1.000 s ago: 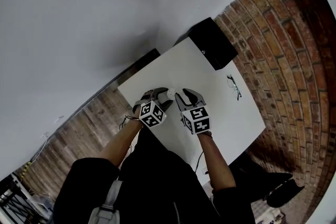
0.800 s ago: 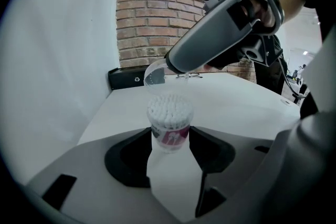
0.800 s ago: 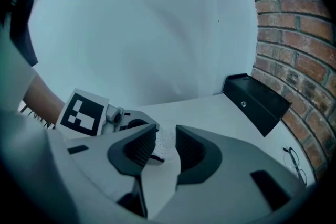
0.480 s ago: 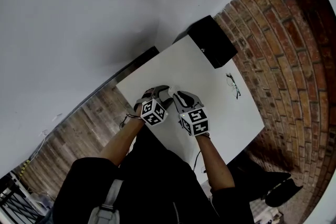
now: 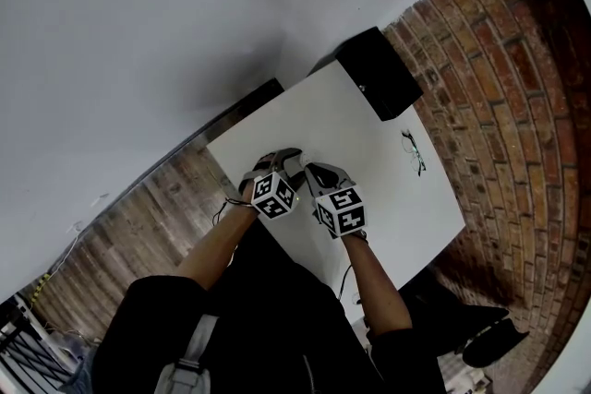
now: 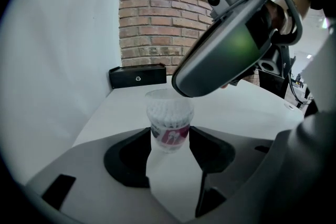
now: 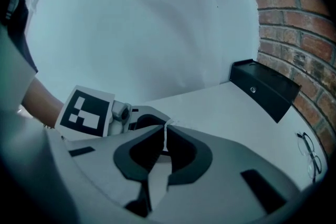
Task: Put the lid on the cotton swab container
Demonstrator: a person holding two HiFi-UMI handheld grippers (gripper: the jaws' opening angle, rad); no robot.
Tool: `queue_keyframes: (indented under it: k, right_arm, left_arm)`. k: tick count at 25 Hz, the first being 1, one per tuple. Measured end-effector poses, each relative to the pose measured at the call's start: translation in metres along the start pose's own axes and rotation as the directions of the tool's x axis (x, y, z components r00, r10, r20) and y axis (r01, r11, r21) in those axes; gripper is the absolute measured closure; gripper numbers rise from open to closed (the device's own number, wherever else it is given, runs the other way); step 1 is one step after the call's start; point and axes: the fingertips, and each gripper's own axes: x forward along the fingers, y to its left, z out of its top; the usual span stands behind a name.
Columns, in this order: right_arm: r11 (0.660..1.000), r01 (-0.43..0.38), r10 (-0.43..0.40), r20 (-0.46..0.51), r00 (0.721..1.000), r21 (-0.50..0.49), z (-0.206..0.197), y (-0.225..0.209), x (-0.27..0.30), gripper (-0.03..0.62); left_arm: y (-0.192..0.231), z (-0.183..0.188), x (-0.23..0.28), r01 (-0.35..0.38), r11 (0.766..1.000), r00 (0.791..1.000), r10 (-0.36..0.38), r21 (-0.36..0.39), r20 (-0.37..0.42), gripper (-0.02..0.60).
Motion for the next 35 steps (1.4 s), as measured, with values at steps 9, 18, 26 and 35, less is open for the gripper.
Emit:
queue_keyframes:
  k: [9, 18, 26, 35]
  right_arm:
    - [1.0, 0.0, 0.0, -0.03, 1.0, -0.008, -0.006, 0.002, 0.006, 0.565]
    - [1.0, 0.01, -0.009, -0.065, 0.998, 0.021, -0.01, 0.0, 0.012, 0.569]
    - [0.999, 0.043, -0.041, -0.073, 0.997, 0.027, -0.01, 0.001, 0.015, 0.571]
    - [0.981, 0.191, -0.193, 0.104, 0.976, 0.025, -0.009, 0.007, -0.023, 0.569]
  left_arm:
    - [0.0, -0.002, 0.002, -0.002, 1.0, 1.0, 0.002, -0.007, -0.01, 0.347]
    - [0.0, -0.003, 0.003, -0.001, 1.0, 1.0, 0.001, -0.01, -0.013, 0.347]
    - [0.001, -0.009, -0.013, -0.019, 0.998, 1.0, 0.019, -0.06, -0.004, 0.347]
    - [-0.009, 0.0, -0.065, -0.101, 0.989, 0.991, 0.109, -0.107, 0.073, 0.352]
